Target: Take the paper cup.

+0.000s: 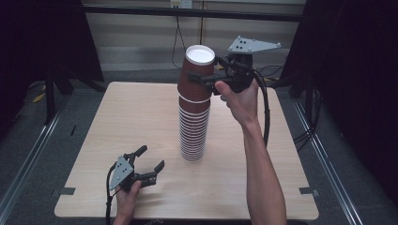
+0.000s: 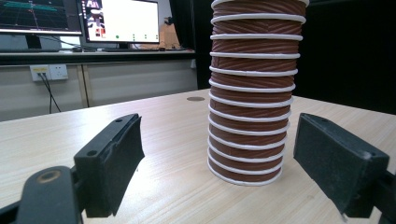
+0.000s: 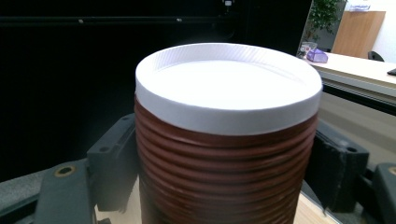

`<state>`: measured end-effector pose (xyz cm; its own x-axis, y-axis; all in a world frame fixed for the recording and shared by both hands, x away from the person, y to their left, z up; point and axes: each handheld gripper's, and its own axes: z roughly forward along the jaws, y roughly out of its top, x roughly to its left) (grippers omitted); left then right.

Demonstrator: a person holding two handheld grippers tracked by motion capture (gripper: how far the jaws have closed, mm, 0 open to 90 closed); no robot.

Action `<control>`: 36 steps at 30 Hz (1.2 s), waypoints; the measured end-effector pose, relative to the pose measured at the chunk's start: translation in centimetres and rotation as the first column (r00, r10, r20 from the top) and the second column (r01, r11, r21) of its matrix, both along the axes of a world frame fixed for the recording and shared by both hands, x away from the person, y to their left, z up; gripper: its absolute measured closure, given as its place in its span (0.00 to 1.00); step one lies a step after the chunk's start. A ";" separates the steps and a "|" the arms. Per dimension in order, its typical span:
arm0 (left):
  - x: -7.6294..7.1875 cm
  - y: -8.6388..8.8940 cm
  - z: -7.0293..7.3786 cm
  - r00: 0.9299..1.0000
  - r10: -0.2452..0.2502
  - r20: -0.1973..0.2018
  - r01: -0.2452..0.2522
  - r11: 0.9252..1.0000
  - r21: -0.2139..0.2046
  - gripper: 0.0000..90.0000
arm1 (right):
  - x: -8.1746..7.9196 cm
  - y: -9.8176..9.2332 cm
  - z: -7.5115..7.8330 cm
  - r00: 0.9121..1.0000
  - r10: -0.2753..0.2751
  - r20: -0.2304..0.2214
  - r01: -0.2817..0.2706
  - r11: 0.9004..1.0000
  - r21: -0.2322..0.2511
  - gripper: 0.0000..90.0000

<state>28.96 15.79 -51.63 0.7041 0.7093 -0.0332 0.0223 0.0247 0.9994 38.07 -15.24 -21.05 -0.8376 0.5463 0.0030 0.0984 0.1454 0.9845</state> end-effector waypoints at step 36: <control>0.0 0.0 0.0 1.000 -0.005 0.000 0.005 1.000 0.001 0.17 | -1.4 -2.1 2.0 0.996 -0.018 0.083 0.002 0.981 0.192 0.24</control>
